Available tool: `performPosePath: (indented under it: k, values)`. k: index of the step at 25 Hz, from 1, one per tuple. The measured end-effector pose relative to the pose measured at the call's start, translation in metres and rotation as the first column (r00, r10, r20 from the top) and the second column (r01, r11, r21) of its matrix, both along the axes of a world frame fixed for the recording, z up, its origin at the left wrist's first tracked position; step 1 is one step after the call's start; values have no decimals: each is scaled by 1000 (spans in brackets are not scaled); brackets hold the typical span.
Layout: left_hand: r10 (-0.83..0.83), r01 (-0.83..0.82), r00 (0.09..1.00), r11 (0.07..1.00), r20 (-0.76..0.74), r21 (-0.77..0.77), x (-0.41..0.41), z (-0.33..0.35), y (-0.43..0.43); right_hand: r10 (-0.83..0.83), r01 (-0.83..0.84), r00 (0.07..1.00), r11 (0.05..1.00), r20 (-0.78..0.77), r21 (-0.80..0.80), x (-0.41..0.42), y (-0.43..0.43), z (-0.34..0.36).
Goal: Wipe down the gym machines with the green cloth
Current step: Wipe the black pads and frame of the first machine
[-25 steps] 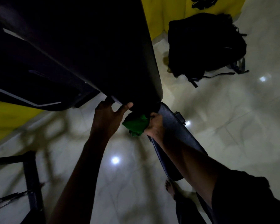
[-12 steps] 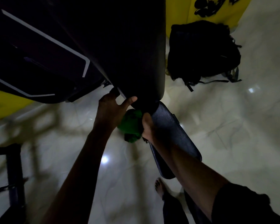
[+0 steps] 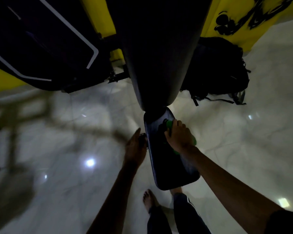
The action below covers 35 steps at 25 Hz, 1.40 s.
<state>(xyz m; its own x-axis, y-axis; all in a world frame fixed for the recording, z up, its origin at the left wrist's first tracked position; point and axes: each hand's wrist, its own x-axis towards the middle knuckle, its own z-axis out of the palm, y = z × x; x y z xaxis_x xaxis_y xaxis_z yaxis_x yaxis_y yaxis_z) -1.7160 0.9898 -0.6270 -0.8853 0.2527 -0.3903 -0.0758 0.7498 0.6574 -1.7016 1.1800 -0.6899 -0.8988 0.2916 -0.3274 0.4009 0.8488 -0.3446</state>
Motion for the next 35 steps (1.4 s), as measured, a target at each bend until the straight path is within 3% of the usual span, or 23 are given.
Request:
performPosePath:
  k: [3,7,12,17,20,24,30,33,34,35]
  values:
    - [-81,82,996,996,30,-32,36,-41,-7,50,-50,999,999,-6,-4,19,4,-23]
    - [-332,340,939,934,86,-110,81,-90,-10,244,-242,969,970,-49,35,47,-5,-38]
    - [-322,322,947,941,16,-104,103,-127,-11,376,-368,912,927,-165,78,32,-14,-48]
    - [-332,319,942,928,-42,-191,119,-148,-14,67,-75,986,996,-152,-49,-15,-25,-48]
    - [-389,368,919,905,-62,-213,116,-149,-21,131,-132,974,991,-186,7,-1,-27,-49]
    - [-343,336,938,935,-54,-112,115,-143,-19,311,-311,933,950,-181,32,18,-13,-51]
    - [-254,254,966,967,-50,-14,118,-148,-16,198,-198,965,980,-171,13,-15,-33,-47]
    - [-250,249,967,968,-55,-24,122,-150,-15,180,-218,968,948,-174,-234,-9,-15,-33]
    - [-250,250,967,968,-50,-18,122,-150,-15,71,-110,992,898,-108,-426,-13,-9,-24]
    - [-253,252,967,968,-38,-9,121,-150,-15,-62,58,998,785,14,-616,-19,-4,-18]
